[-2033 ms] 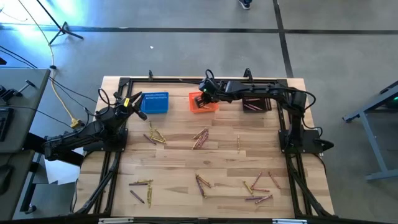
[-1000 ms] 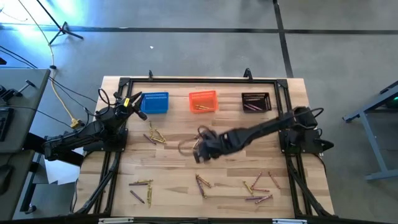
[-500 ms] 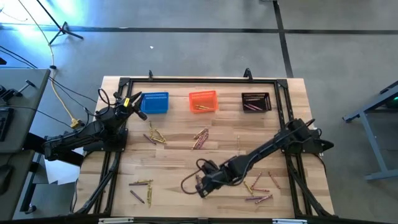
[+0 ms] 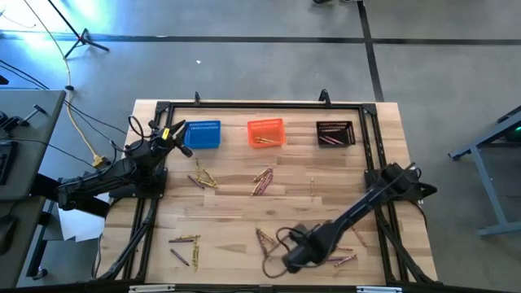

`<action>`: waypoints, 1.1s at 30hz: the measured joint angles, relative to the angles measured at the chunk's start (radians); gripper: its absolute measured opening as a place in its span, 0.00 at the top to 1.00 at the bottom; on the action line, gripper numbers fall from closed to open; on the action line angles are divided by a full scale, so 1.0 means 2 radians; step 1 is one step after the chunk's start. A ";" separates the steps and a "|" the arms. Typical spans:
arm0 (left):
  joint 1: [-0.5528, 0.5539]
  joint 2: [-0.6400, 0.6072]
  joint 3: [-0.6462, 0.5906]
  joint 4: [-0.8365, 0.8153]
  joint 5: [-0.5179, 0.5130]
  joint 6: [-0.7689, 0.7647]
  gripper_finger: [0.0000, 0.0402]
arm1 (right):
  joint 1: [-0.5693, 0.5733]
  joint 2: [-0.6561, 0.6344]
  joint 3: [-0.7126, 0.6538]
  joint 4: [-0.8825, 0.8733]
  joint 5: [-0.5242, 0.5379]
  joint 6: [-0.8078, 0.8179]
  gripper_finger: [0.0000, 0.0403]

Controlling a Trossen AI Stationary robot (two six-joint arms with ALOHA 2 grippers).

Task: Sort crayons
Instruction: Put the violet crayon into the blue bin

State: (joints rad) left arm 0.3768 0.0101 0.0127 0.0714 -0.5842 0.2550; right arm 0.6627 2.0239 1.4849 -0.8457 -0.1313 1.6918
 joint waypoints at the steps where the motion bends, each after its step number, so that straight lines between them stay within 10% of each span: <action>1: 0.000 0.000 0.000 0.000 0.000 0.000 0.85 | 0.007 0.000 0.000 -0.010 -0.002 -0.012 0.78; 33: 0.000 0.000 0.000 0.000 0.000 0.000 0.85 | 0.065 0.041 -0.004 -0.095 -0.023 -0.271 0.78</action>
State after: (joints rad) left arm 0.3767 0.0101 0.0124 0.0711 -0.5842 0.2550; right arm 0.7918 2.1059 1.4761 -1.0350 -0.1782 1.1495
